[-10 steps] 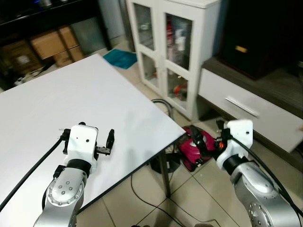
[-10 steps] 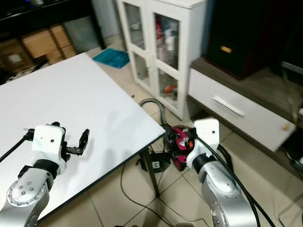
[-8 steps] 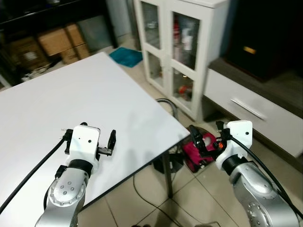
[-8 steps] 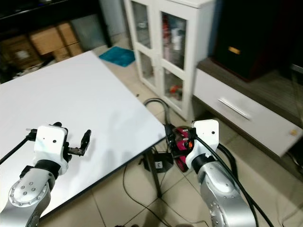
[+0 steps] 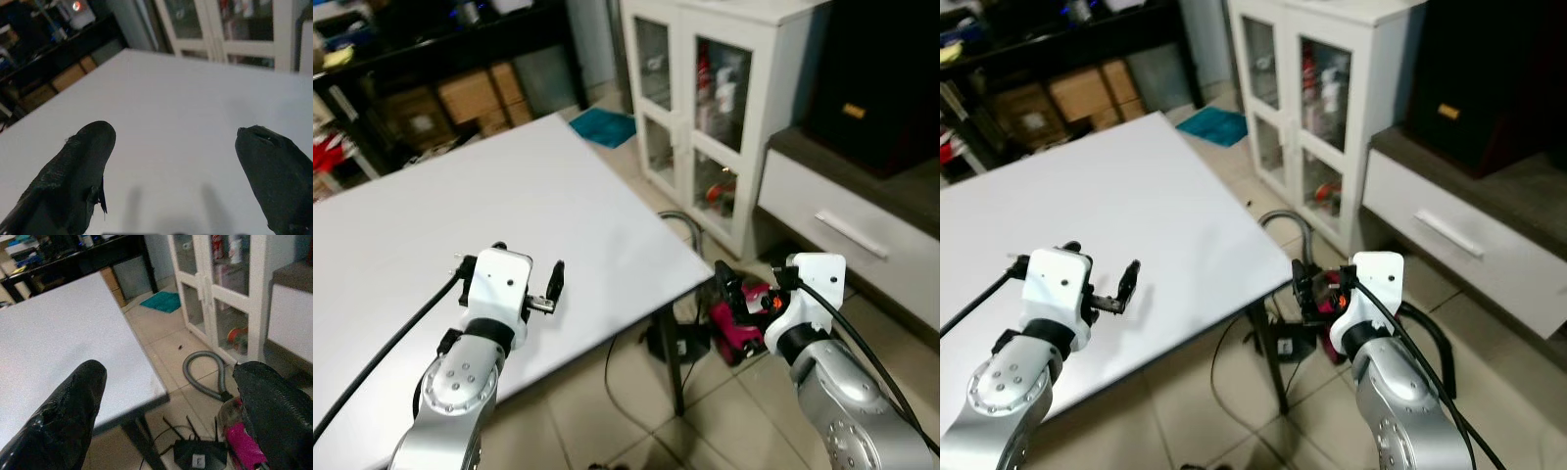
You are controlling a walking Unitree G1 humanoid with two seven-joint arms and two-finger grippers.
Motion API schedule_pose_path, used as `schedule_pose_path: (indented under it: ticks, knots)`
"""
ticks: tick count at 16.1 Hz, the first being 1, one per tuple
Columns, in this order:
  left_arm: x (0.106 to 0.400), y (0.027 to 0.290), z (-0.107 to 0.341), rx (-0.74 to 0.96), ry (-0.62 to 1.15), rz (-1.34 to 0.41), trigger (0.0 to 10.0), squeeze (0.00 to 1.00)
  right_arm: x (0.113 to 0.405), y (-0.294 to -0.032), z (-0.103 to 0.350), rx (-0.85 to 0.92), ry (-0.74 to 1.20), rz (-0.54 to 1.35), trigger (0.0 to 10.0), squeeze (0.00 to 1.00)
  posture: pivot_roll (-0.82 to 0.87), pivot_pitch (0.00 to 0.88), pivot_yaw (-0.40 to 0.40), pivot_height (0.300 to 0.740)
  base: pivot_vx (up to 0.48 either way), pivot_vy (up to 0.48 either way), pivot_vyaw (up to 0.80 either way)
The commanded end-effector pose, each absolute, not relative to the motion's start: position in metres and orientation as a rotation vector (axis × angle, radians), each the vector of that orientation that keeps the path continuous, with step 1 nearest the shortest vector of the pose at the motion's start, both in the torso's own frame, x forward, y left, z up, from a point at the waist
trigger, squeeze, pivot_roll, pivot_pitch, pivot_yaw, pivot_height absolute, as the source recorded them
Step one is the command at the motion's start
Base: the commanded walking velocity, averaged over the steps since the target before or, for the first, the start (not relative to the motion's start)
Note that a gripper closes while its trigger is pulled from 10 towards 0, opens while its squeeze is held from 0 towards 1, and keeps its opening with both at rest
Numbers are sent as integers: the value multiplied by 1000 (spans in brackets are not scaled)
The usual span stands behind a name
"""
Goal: Setting the table
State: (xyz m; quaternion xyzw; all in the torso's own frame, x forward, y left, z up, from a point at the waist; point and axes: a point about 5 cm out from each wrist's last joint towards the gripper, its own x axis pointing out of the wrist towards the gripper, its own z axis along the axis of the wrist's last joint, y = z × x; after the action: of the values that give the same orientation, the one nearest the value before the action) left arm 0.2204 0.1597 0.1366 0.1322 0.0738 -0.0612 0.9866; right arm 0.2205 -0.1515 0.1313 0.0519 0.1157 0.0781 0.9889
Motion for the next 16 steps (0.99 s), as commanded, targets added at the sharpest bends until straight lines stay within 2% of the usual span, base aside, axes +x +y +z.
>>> schedule_pose_path:
  ticks: [1,7,13,16]
  knots:
    - [221,165,134,286,167,-109,10000,0,218,-151,134,104,235,152,10000,0,-232,0,175,740,0,0,0]
    - [222,165,134,290,169,-109,10000,0,221,-152,136,69,237,172,10000,0,-228,0,169,740,0,0,0]
    - [215,172,137,227,191,-68,10000,0,224,-144,145,86,196,300,10000,0,-200,0,147,740,0,0,773]
    - [211,174,143,261,148,-40,10000,0,224,-143,153,78,151,314,10000,0,-197,0,143,740,0,0,800]
